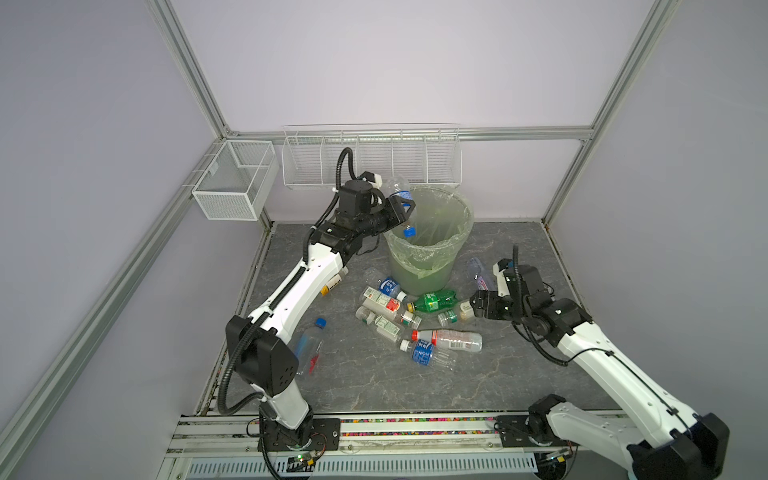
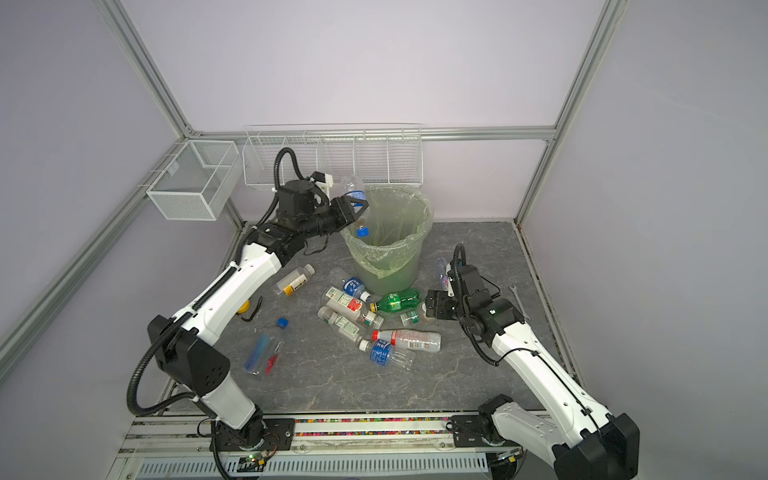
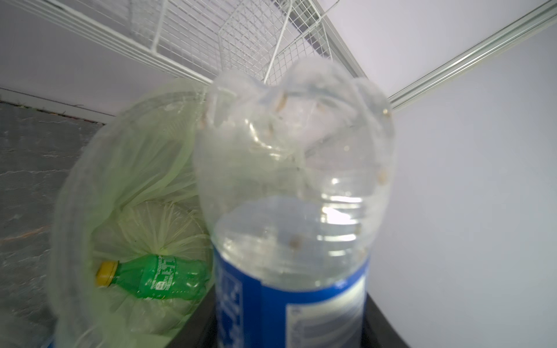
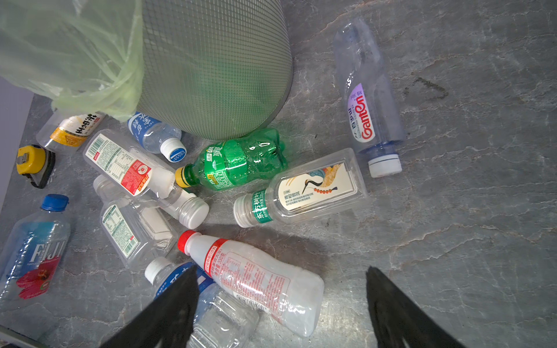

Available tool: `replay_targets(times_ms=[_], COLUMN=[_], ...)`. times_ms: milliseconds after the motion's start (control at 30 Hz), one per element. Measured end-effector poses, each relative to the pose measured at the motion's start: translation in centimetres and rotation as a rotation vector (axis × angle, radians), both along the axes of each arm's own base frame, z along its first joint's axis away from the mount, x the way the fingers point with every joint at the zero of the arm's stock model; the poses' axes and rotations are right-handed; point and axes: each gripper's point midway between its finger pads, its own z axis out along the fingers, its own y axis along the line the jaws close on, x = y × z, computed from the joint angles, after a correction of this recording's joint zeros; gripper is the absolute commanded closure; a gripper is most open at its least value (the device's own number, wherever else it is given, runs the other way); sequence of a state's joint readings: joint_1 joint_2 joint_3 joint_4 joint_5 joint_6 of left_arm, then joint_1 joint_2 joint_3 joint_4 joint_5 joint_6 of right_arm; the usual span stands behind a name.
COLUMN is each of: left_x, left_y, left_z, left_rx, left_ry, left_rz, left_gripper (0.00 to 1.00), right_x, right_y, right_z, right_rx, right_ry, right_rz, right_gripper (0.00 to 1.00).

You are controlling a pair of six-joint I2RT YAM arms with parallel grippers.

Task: Throw the plastic bottles in the bin
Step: Throw the plastic bottle into the trash bin.

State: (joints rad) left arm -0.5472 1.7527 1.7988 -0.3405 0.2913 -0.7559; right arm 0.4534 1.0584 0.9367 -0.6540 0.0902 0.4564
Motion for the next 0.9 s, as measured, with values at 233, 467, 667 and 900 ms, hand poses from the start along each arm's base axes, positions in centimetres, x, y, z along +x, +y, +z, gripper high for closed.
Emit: replay_targets(times_ms=[233, 467, 667, 900], left_x=[3.0, 2.5, 0.2, -4.6], left_y=[-3.2, -2.9, -1.6, 2.9], left_z=[-0.3, 0.7, 3.8, 7.4], left_rx=[0.005, 0.036, 0.048, 0.081], left_ry=[0.018, 0.004, -0.05, -0.146], left_rz=[-0.014, -0.004, -0.01, 0.038], left_gripper=[0.15, 0.01, 0.0, 0.01], right_x=[-0.1, -0.2, -0.2, -0.2], right_y=[-0.1, -0.4, -0.5, -0.7], right_z=[0.2, 0.6, 0.6, 0.6], right_rx=[0.002, 0.0, -0.007, -0.011], right_ry=[-0.004, -0.02, -0.02, -0.022], right_rz=[0.0, -0.008, -0.014, -0.013], right_gripper=[0.12, 0.12, 0.12, 0.12])
